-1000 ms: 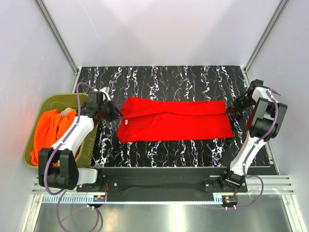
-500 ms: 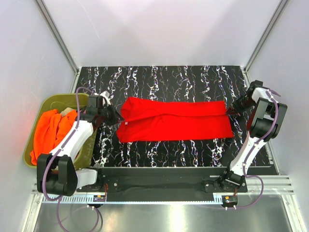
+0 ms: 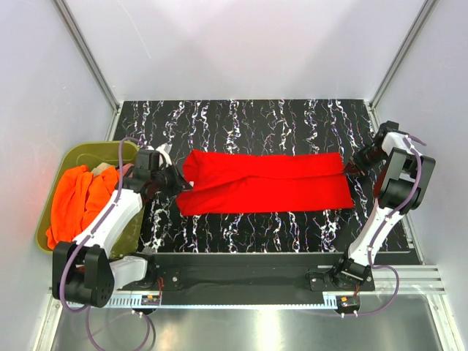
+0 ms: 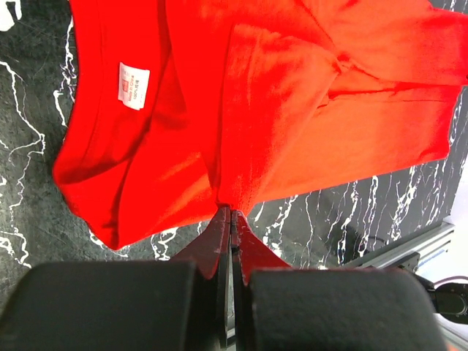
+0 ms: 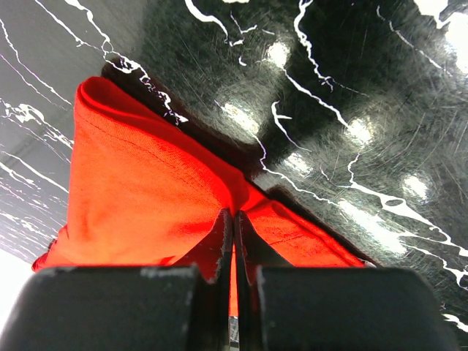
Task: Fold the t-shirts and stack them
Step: Fold the tshirt
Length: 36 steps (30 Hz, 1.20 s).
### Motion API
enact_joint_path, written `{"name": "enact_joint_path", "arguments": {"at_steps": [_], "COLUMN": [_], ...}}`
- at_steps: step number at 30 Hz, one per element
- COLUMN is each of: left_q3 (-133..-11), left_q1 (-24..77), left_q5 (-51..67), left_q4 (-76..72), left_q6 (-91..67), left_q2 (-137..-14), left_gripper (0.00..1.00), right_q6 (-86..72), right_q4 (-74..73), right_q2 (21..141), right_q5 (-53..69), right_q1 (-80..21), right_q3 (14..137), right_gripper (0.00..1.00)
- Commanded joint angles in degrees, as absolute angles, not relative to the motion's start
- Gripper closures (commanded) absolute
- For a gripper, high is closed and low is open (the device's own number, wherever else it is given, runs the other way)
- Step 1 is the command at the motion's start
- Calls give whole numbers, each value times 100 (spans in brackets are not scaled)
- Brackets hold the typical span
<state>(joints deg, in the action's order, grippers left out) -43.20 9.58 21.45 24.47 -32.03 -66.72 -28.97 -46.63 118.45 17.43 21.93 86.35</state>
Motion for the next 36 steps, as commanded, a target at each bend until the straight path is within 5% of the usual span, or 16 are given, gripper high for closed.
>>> {"name": "enact_joint_path", "arguments": {"at_steps": [1, 17, 24, 25, 27, 36], "left_q3": [-4193, -4017, -4639, -4797, -5394, -8067], "left_q1": [1011, 1178, 1187, 1178, 1152, 554], "left_q5": [2285, 2382, 2005, 1917, 1522, 2013], "left_q4": [2496, 2689, 2830, 2830, 2839, 2610], "left_q6": [-3208, -2972, -2523, -2496, -2479, -2760], "left_q2": [-6434, -6346, -6783, -6907, -7467, -10597], "left_gripper": [100, 97, 55, 53, 48, 47], "right_q6": [-2804, -2883, -2691, -2611, -2427, -1803], "right_q4": [-4746, -4974, -5124, -5089, -4975, -4141], "right_q2": [11690, 11593, 11268, 11294, 11469, 12700], "right_q5": [1626, 1468, 1073, 959, 1132, 2626], "right_q1": [2241, 2241, 2241, 2241, 2232, 2145], "right_q3": [8798, 8649, 8928, 9226, 9761, 10557], "right_gripper": [99, 96, 52, 39, 29, 16]}}
